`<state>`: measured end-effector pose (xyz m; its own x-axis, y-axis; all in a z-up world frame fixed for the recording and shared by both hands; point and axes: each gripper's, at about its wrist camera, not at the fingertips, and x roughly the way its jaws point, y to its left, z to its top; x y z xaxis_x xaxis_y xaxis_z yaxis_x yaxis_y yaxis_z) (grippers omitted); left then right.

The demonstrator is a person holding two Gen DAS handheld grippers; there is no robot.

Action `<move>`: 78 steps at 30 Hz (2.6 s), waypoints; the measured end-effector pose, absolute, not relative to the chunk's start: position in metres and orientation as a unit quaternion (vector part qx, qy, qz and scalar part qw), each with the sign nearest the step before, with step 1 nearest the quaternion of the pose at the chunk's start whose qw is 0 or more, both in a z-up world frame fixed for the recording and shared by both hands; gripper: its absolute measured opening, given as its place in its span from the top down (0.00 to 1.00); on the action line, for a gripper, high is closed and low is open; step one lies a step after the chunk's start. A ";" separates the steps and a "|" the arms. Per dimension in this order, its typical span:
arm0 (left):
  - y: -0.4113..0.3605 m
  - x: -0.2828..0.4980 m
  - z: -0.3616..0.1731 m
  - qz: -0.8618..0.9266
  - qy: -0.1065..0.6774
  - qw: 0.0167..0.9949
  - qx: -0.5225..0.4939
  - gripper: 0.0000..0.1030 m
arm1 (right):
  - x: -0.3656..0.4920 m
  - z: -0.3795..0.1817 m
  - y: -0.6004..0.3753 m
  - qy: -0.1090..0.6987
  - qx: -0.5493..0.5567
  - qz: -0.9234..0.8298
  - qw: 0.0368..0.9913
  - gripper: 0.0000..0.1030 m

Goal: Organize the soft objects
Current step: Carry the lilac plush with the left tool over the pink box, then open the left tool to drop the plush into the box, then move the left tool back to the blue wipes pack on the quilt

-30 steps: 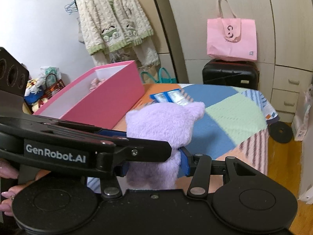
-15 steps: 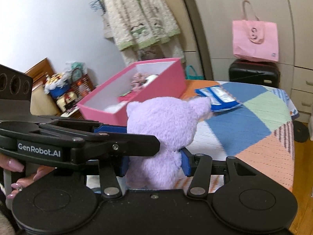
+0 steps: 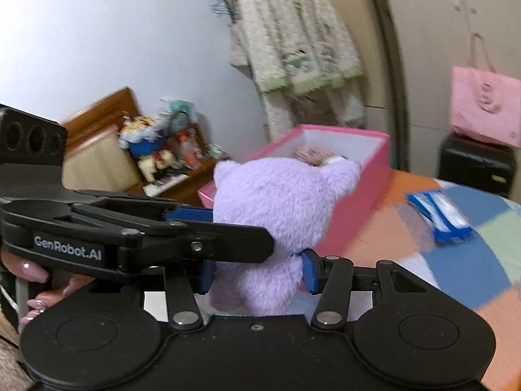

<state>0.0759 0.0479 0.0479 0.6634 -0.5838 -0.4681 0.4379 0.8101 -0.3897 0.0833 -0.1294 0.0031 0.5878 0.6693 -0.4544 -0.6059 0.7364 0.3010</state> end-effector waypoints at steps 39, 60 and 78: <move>0.127 0.201 -0.016 -0.149 0.376 0.905 -0.134 0.54 | 0.238 -0.048 -0.019 0.373 -0.025 0.399 0.837 0.39; 0.116 0.122 0.039 -0.151 0.319 0.933 -0.064 0.38 | 0.165 -0.008 -0.094 0.313 -0.013 0.355 0.881 0.22; 0.004 0.092 0.064 -0.289 0.306 0.907 -0.002 0.34 | 0.090 -0.002 -0.199 0.251 0.011 0.312 0.916 0.22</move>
<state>0.0924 0.0042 0.0640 0.6457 -0.5255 -0.5541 0.5231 0.8330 -0.1803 0.0895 -0.1987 -0.0015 0.6794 0.5763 -0.4541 -0.5655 0.8057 0.1763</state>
